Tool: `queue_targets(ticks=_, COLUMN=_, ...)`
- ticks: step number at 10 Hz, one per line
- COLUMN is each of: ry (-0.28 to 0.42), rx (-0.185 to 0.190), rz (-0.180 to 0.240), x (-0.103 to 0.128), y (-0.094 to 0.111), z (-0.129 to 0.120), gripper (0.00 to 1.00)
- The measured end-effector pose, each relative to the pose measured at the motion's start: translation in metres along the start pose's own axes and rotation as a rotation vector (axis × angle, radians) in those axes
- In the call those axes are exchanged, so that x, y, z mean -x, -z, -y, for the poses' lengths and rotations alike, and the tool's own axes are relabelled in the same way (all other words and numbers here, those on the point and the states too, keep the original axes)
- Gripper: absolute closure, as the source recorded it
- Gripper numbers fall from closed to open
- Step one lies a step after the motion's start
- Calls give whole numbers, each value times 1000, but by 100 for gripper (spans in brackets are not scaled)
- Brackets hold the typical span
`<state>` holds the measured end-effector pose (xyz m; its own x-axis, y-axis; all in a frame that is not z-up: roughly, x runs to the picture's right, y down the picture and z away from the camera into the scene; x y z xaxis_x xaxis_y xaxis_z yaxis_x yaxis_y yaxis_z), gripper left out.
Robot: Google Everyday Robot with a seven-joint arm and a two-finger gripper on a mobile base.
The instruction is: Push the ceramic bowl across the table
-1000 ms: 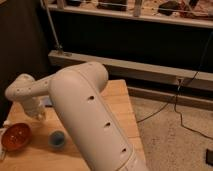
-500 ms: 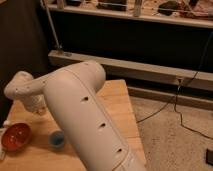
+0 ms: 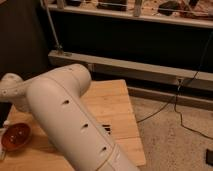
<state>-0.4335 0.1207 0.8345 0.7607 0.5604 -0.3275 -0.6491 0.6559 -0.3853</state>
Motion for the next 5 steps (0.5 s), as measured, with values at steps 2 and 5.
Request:
queue_targets(ticks=2, ry=27, rx=-23, rz=16, x=19, y=-1, z=-6, gripper=100)
queue_targets(ticks=5, ry=34, rx=-4, rz=15, x=38, y=-5, z=-24, gripper=100)
